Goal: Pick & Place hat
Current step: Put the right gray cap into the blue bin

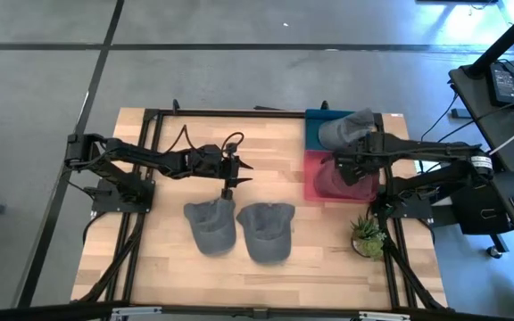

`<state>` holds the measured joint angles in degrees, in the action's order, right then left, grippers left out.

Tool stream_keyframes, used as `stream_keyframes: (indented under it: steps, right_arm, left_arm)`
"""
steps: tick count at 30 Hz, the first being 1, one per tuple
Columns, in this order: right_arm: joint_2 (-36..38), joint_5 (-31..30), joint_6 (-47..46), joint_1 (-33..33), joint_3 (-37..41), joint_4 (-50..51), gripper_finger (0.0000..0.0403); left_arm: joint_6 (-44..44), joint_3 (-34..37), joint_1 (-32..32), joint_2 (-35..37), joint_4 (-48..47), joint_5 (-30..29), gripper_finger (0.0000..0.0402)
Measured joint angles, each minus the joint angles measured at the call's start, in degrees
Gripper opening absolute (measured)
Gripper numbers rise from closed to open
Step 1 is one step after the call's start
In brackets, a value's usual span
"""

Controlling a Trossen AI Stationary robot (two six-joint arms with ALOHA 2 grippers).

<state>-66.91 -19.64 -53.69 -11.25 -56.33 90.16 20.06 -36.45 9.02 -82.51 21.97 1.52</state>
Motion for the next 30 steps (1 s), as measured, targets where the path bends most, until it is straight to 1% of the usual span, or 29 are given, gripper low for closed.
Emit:
stream_keyframes:
  steps: [5, 7, 9, 10, 11, 13, 15, 17, 18, 21, 24, 30]
  right_arm:
    - [0.8, -7.9, 3.5, -0.5, -6.6, -1.2, 0.0224]
    - [0.8, -10.0, 8.2, -0.2, -9.2, -6.5, 0.0223]
    - [0.8, -10.3, 15.8, 0.6, -9.7, -17.0, 0.0222]
    - [0.8, -9.2, 20.3, 0.8, -9.4, -23.4, 0.0222]
    - [0.6, -6.5, 25.2, 1.0, -8.7, -30.1, 0.0222]
    - [-0.2, 2.2, 35.2, 1.1, -6.7, -42.3, 0.0222]
    - [-1.4, 10.9, 42.6, 1.1, -4.1, -53.7, 0.0222]
    - [-3.0, 16.8, 48.7, 1.1, -1.8, -62.6, 0.0222]
    - [-3.7, 18.4, 51.6, 1.1, -1.0, -66.4, 0.0222]
    - [-6.1, 19.5, 57.4, 1.2, 0.4, -72.9, 0.0222]
    - [-8.6, 19.5, 58.9, 1.3, 0.4, -73.7, 0.0222]
    - [-12.3, 19.7, 60.0, 1.4, 0.4, -73.3, 0.0222]
  left_arm:
    - [-2.6, 0.0, 0.0, 0.0, -0.1, -0.2, 0.0157]
    - [-4.9, 0.0, 0.0, 0.0, -0.1, -0.4, 0.0157]
    - [-8.1, 0.0, 0.0, 0.0, -0.3, -0.4, 0.0157]
    - [-9.6, 0.0, 0.0, 0.0, -0.4, -0.4, 0.0157]
    - [-11.1, 0.0, 0.0, 0.0, -0.4, -0.4, 0.0157]
    - [-14.1, 0.0, 0.0, 0.0, -0.5, -0.4, 0.0157]
    - [-17.3, 0.0, 0.0, 0.0, -1.1, -0.4, 0.0157]
    - [-20.8, 0.0, 0.0, 0.0, -1.8, 0.0, 0.0157]
    - [-22.4, 0.0, 0.0, 0.0, -2.2, 0.0, 0.0157]
    - [-26.0, 0.0, 0.0, 0.0, -2.9, 0.0, 0.0157]
    - [-28.1, 0.0, 0.0, 0.0, -3.0, 0.0, 0.0157]
    - [-28.3, 0.0, 0.0, 0.0, -2.9, 0.0, 0.0157]
